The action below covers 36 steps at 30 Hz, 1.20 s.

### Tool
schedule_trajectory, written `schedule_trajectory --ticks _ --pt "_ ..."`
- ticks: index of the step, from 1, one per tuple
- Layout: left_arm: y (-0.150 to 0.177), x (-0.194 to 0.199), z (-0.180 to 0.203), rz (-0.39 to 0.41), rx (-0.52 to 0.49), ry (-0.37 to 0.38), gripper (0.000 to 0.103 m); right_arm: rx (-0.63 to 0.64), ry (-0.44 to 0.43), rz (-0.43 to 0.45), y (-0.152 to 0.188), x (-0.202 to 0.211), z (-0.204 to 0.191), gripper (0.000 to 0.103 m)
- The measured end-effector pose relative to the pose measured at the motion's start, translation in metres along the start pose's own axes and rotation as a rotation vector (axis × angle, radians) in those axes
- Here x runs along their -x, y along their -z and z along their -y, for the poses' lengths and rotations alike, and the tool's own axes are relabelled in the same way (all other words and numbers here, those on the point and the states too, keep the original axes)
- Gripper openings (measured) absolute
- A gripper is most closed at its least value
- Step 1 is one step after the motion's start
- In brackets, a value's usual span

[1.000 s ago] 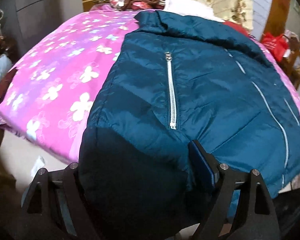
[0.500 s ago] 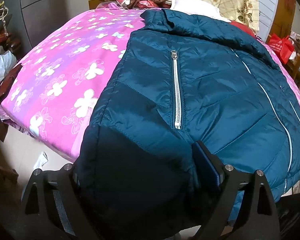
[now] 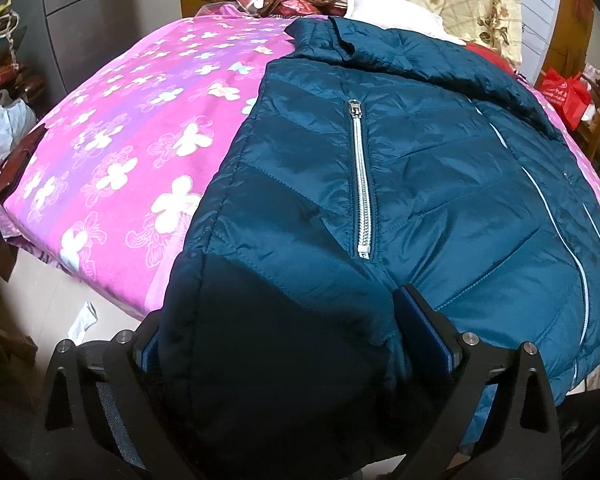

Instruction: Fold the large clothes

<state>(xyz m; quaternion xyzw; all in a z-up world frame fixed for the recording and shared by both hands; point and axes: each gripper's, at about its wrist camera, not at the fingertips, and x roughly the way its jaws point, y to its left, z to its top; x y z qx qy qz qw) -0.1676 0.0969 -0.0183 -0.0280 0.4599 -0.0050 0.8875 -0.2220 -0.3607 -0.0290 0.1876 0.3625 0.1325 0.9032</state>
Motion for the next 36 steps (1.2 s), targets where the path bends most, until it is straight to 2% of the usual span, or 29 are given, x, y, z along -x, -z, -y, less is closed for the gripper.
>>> schedule_trajectory --ticks 9,13,16,18,19,21,22,23,24,25,26,27,30,36 --pt "0.003 0.001 -0.005 0.010 0.012 0.023 0.102 0.022 0.015 -0.002 0.001 0.000 -0.003 0.092" --pt "0.003 0.005 -0.013 0.015 0.028 0.072 0.102 -0.014 -0.011 0.001 0.001 0.004 0.003 0.092" --pt "0.001 0.007 -0.016 0.020 0.032 0.067 0.091 -0.032 -0.030 0.004 -0.001 0.004 0.006 0.091" --pt "-0.002 0.009 -0.020 0.024 0.055 0.088 0.077 -0.042 -0.037 0.013 -0.002 0.006 0.007 0.087" --pt "-0.004 0.010 -0.024 0.024 0.075 0.107 0.073 -0.053 -0.043 0.019 -0.002 0.007 0.008 0.086" --pt "-0.006 0.009 -0.026 0.022 0.088 0.116 0.068 -0.076 -0.058 0.040 -0.004 0.012 0.011 0.076" --pt "-0.007 0.009 -0.025 0.022 0.087 0.117 0.065 -0.086 -0.061 0.047 -0.004 0.014 0.013 0.074" --pt "-0.007 0.009 -0.025 0.024 0.087 0.118 0.054 -0.104 -0.069 0.054 -0.004 0.016 0.016 0.071" --pt "-0.007 0.009 -0.025 0.028 0.089 0.117 0.039 -0.123 -0.081 0.056 -0.003 0.016 0.019 0.064" --pt "-0.008 0.010 -0.026 0.032 0.100 0.122 0.029 -0.139 -0.084 0.055 -0.003 0.016 0.022 0.058" --pt "-0.009 0.010 -0.027 0.033 0.109 0.131 0.018 -0.148 -0.081 0.051 -0.003 0.016 0.024 0.036" --pt "-0.011 0.011 -0.027 0.036 0.109 0.132 0.014 -0.161 -0.080 0.042 -0.002 0.016 0.026 0.018" --pt "-0.016 0.016 -0.028 0.042 0.091 0.124 0.011 -0.160 -0.108 0.045 0.002 0.021 0.017 0.009" --pt "-0.023 0.016 -0.052 0.025 0.092 0.145 0.011 -0.192 -0.092 0.052 0.027 0.033 -0.002 0.009"
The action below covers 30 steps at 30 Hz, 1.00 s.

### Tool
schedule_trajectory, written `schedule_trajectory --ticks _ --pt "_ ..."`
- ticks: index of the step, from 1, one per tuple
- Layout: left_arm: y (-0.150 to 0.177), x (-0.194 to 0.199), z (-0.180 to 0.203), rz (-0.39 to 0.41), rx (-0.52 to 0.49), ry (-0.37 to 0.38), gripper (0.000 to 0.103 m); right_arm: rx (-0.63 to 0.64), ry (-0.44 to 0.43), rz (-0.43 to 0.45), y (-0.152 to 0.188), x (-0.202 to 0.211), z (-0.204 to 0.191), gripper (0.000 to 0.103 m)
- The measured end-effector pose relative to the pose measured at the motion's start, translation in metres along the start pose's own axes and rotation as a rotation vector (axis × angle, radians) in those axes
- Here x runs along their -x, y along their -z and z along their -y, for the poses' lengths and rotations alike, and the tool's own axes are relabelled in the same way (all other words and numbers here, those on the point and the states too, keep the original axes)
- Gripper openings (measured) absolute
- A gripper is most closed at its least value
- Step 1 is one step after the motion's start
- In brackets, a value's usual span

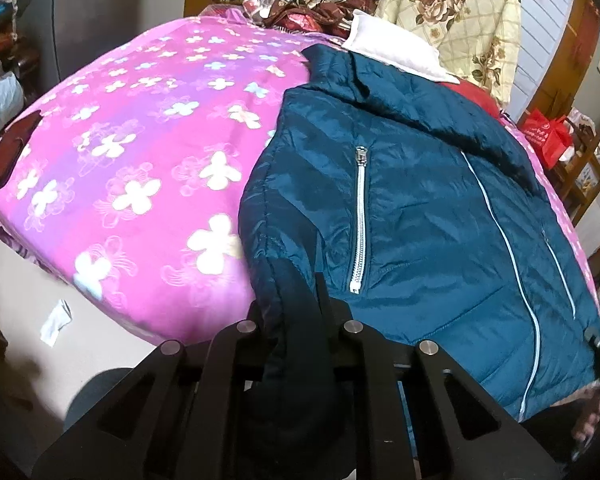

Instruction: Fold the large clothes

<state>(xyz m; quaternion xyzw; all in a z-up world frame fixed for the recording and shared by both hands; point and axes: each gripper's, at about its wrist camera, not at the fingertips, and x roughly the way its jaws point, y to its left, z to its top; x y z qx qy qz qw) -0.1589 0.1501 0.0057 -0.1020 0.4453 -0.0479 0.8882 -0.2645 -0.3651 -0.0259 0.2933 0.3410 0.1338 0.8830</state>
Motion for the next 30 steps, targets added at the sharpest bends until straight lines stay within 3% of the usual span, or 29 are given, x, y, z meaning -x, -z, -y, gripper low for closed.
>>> schedule_trajectory --ticks 7,10,11,13,14,15,17,21,23,25,30 --pt "0.013 0.003 -0.005 -0.009 -0.069 0.006 0.013 -0.017 0.018 0.014 0.025 0.014 -0.012 0.009" --pt "0.014 0.000 -0.008 -0.013 -0.073 0.010 0.030 -0.028 -0.001 0.009 0.021 0.009 -0.008 0.010" --pt "0.014 0.000 -0.010 -0.015 -0.071 0.014 0.039 -0.032 0.000 0.004 0.020 0.007 -0.007 0.014" --pt "0.015 -0.001 -0.015 -0.024 -0.068 0.039 0.045 -0.043 -0.003 -0.017 0.019 0.001 -0.007 0.024" --pt "0.016 -0.001 -0.016 -0.029 -0.074 0.053 0.045 -0.044 -0.005 -0.022 0.021 0.000 -0.007 0.038" --pt "0.018 0.000 -0.017 -0.031 -0.086 0.064 0.045 -0.044 -0.002 -0.024 0.021 -0.001 -0.007 0.048" --pt "0.021 0.002 -0.018 -0.034 -0.111 0.082 0.045 -0.050 -0.007 -0.033 0.024 -0.006 -0.006 0.048" --pt "0.022 0.004 -0.023 -0.041 -0.123 0.111 0.044 -0.057 -0.054 -0.038 0.026 -0.007 -0.003 0.048" --pt "0.023 0.005 -0.022 -0.045 -0.140 0.113 0.033 -0.066 -0.083 -0.053 0.027 -0.007 -0.002 0.048" --pt "0.024 0.006 -0.020 -0.043 -0.158 0.122 0.027 -0.048 -0.094 -0.048 0.027 -0.005 -0.005 0.041" --pt "0.022 0.001 -0.013 -0.049 -0.203 0.135 0.028 -0.009 -0.094 -0.032 0.029 -0.012 -0.007 0.039"
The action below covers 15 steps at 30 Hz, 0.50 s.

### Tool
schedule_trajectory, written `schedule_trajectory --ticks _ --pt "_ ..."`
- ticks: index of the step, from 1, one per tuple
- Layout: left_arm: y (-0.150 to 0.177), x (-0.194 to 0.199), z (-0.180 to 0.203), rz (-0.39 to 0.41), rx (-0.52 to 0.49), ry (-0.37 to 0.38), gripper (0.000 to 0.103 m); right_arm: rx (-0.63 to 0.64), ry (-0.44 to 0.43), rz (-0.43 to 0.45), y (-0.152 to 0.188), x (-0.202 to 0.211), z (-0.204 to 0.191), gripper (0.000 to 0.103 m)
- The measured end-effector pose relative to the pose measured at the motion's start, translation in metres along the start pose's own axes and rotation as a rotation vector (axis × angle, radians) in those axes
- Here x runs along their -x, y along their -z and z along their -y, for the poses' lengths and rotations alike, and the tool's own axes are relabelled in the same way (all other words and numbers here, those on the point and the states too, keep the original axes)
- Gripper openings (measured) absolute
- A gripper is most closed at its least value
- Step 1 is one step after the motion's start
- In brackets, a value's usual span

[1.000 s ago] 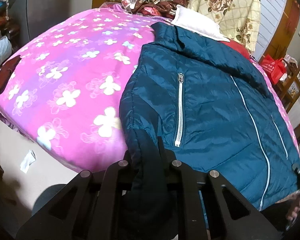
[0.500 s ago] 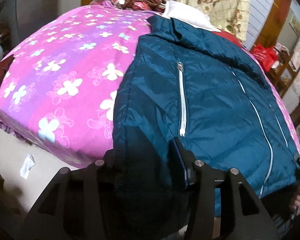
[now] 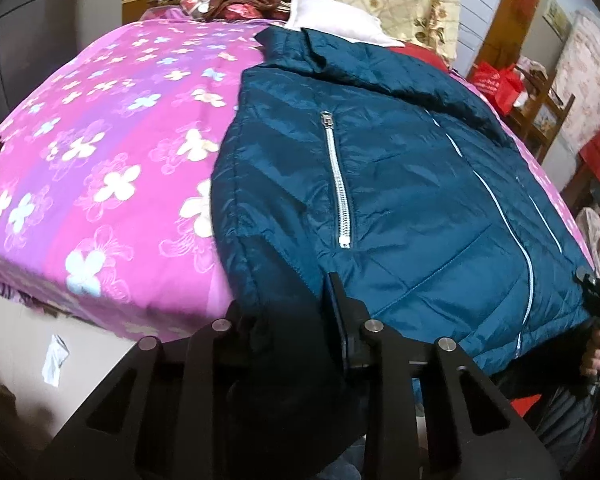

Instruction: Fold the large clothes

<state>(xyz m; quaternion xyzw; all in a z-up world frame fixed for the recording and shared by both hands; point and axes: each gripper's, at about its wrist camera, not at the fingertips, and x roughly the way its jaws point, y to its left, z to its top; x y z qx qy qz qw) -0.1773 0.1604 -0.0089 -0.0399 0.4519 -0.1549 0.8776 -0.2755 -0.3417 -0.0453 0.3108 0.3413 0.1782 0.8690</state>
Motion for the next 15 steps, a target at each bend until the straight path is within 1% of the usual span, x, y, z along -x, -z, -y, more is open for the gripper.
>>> schedule_trajectory --ticks 1,3,4,6,8,11,13,14,15 --pt "-0.001 -0.001 0.000 -0.003 0.001 0.002 0.031 0.002 0.002 0.003 0.000 -0.003 0.000 0.039" --pt "-0.003 -0.002 -0.003 0.003 0.014 0.036 0.043 -0.002 0.001 0.025 0.000 -0.005 0.003 0.039" --pt "-0.003 -0.002 -0.003 0.005 0.014 0.051 0.045 -0.007 0.001 0.034 -0.001 -0.005 0.005 0.039" --pt "-0.002 -0.002 0.000 0.008 -0.008 0.060 0.054 -0.021 -0.009 0.047 -0.001 -0.005 0.008 0.039" --pt "0.000 -0.002 0.006 0.010 -0.036 0.054 0.058 -0.018 -0.011 0.053 0.000 -0.005 0.008 0.039" --pt "0.000 -0.003 0.009 0.013 -0.046 0.037 0.058 -0.003 -0.008 0.031 0.000 -0.004 0.004 0.040" --pt "0.000 -0.001 0.004 0.021 -0.016 0.043 0.046 -0.004 -0.029 0.031 0.001 -0.001 0.002 0.041" --pt "0.000 0.000 0.000 0.025 0.001 0.042 0.038 -0.005 -0.029 0.035 0.002 0.000 0.002 0.041" --pt "-0.001 0.001 -0.005 0.025 0.026 0.053 0.033 -0.010 -0.028 0.035 0.002 0.001 0.002 0.041"
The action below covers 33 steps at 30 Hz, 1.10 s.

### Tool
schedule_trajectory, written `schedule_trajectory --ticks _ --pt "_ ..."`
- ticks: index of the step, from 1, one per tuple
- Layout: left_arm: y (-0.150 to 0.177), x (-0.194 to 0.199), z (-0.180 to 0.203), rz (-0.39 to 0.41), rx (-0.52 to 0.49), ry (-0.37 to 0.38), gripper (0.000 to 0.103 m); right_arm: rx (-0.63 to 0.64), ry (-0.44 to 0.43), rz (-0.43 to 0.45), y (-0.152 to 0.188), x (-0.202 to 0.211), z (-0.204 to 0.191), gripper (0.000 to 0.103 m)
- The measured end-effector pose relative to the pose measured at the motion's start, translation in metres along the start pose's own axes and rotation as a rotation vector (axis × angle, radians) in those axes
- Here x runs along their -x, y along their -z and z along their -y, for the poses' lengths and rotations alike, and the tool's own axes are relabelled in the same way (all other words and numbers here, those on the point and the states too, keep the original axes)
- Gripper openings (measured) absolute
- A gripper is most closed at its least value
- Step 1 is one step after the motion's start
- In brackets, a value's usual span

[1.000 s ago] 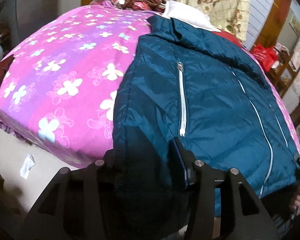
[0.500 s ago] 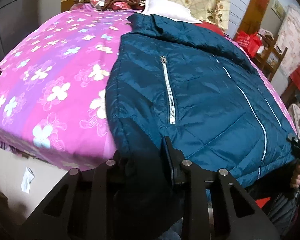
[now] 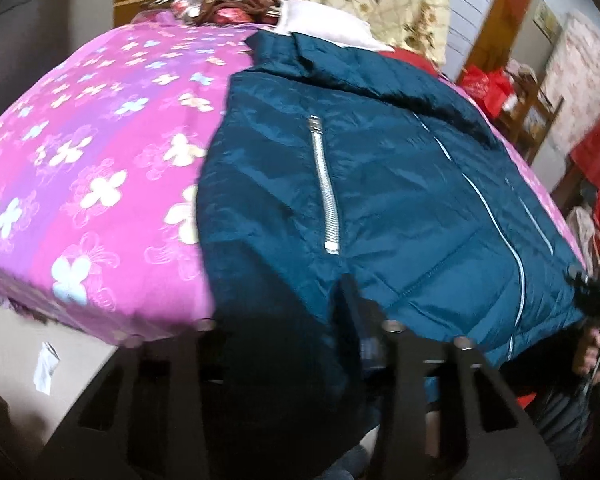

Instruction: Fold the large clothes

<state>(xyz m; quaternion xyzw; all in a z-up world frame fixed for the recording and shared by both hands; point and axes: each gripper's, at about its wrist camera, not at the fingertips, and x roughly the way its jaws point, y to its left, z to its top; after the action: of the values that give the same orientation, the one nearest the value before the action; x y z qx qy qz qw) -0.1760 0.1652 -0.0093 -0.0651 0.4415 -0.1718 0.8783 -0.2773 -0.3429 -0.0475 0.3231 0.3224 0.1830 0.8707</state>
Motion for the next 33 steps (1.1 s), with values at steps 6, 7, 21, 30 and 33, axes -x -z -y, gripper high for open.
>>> schedule_trajectory --ticks 6,7,21,30,33 --pt "0.001 0.000 -0.002 0.001 0.022 -0.011 0.023 0.001 0.023 -0.004 0.004 -0.004 0.001 0.041" --pt "0.001 -0.001 -0.001 0.002 0.016 -0.020 0.023 0.006 0.020 -0.002 0.004 -0.005 0.001 0.041" --pt "0.007 -0.002 0.015 0.048 -0.043 -0.157 0.029 0.040 0.067 0.002 0.006 -0.006 -0.007 0.041" --pt "0.006 -0.003 0.014 0.050 -0.023 -0.183 0.033 0.086 0.099 -0.024 0.003 -0.010 -0.013 0.042" --pt "0.007 -0.004 0.015 0.050 -0.029 -0.189 0.033 0.063 0.079 -0.024 0.003 -0.009 -0.009 0.043"
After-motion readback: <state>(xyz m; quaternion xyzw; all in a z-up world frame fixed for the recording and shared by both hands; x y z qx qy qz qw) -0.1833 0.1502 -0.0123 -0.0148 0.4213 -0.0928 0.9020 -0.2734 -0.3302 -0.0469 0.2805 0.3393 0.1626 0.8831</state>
